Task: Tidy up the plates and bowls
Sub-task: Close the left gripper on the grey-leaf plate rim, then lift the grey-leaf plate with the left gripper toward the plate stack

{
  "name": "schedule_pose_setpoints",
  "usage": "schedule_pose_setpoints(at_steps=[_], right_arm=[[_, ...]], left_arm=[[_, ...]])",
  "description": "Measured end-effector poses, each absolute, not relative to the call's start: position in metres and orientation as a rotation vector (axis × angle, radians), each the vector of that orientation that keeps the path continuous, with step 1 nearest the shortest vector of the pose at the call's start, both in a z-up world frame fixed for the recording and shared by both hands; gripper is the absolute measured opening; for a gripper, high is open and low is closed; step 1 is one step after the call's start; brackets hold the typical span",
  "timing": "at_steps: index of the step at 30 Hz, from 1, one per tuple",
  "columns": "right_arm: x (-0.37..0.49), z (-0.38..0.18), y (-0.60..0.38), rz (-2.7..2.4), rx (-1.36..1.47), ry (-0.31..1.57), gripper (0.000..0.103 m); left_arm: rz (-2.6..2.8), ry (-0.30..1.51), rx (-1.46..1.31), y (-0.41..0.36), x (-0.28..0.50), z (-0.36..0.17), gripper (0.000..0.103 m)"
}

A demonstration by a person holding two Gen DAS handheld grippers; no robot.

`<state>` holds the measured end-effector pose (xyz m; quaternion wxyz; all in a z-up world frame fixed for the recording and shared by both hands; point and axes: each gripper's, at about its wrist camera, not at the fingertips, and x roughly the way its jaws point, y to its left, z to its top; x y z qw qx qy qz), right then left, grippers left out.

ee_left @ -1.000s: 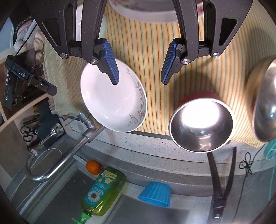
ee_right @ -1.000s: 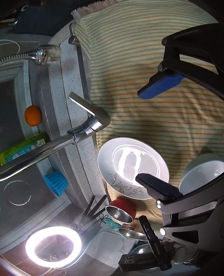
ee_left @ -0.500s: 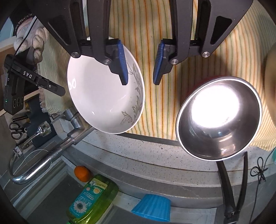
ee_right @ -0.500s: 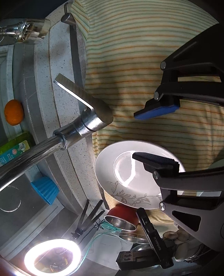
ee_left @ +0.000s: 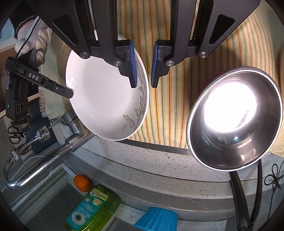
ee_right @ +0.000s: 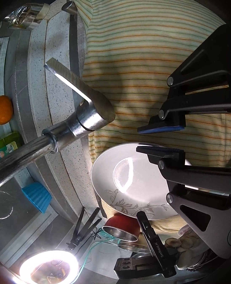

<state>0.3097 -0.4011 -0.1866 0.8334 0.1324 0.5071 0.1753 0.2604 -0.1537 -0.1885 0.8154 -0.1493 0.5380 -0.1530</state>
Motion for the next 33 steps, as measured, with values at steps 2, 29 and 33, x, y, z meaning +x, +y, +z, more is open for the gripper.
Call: schedule_pose_setpoints(at_steps=[2, 29, 33], right_arm=[[0.311, -0.187, -0.398, 0.377, 0.268, 1.081, 0.011], [0.289, -0.152, -0.375, 0.388, 0.262, 1.051, 0.007], [0.277, -0.138, -0.367, 0.400, 0.257, 1.032, 0.007]], left_arm=[[-0.328, 1.148, -0.324, -0.154, 0.261, -0.189, 0.012], [-0.323, 1.085, -0.338, -0.135, 0.241, -0.159, 0.012], [-0.329, 1.061, -0.340, -0.126, 0.232, -0.146, 0.012]])
